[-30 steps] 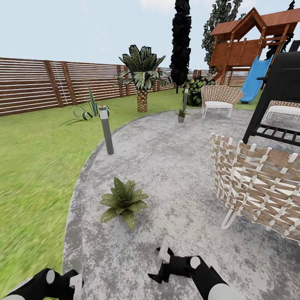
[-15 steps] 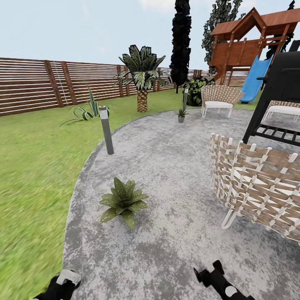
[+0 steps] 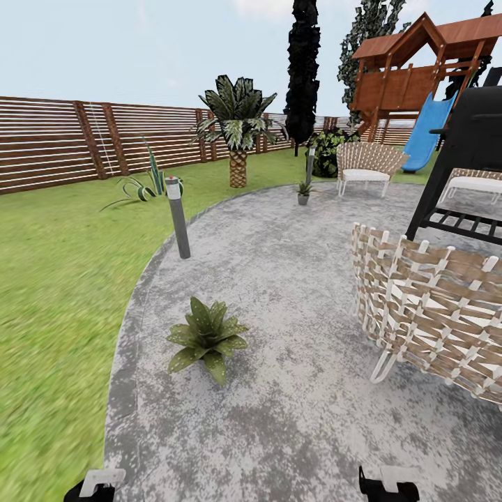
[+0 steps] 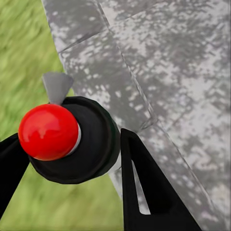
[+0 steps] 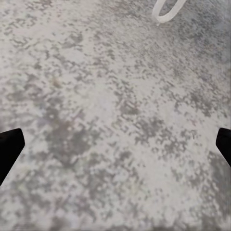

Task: Pick up the pesticide atomizer in the garden and spray insectifuge to fully cover both potted plants in the garden.

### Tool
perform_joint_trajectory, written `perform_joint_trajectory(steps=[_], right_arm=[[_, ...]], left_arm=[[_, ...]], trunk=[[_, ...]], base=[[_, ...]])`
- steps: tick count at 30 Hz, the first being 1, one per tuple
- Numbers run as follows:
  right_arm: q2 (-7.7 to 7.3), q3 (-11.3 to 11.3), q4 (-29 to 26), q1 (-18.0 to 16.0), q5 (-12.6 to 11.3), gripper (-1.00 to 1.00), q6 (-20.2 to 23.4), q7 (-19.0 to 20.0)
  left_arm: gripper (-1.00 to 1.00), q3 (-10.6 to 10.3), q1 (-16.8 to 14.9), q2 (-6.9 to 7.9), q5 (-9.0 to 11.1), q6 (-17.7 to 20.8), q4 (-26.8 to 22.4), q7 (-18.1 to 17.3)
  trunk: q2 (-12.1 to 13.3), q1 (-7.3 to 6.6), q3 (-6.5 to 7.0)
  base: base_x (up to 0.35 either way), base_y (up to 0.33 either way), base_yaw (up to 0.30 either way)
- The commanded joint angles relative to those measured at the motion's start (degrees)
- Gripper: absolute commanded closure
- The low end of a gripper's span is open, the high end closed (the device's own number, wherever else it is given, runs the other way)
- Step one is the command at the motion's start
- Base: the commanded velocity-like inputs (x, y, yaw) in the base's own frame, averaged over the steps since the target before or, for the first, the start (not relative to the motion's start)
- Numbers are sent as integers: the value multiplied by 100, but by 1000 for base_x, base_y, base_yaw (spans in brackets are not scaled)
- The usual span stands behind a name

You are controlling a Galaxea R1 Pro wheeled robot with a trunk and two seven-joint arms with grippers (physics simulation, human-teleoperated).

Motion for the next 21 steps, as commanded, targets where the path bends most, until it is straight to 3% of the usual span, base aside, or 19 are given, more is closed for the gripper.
perform_joint_trajectory(steps=[1, 6, 13, 21], right_arm=[[5, -27, 12, -2, 61, -100, -13, -42], [122, -26, 36, -2, 76, -100, -4, -49], [210, -32, 481, 24, 71, -100, 18, -49], [227, -36, 496, 35, 70, -100, 19, -49]], left_arm=[[100, -30, -3, 2, 30, -19, 5, 16], [100, -30, -3, 8, 29, -19, 5, 16], [100, -30, -3, -6, 40, -19, 5, 16], [100, -30, 5, -68, 38, -19, 56, 16]], trunk=[[-2, -1, -5], [-2, -1, -5], [-2, -1, -5], [-2, -1, -5]], base=[[0, 0, 0], [0, 0, 0], [0, 0, 0], [0, 0, 0]])
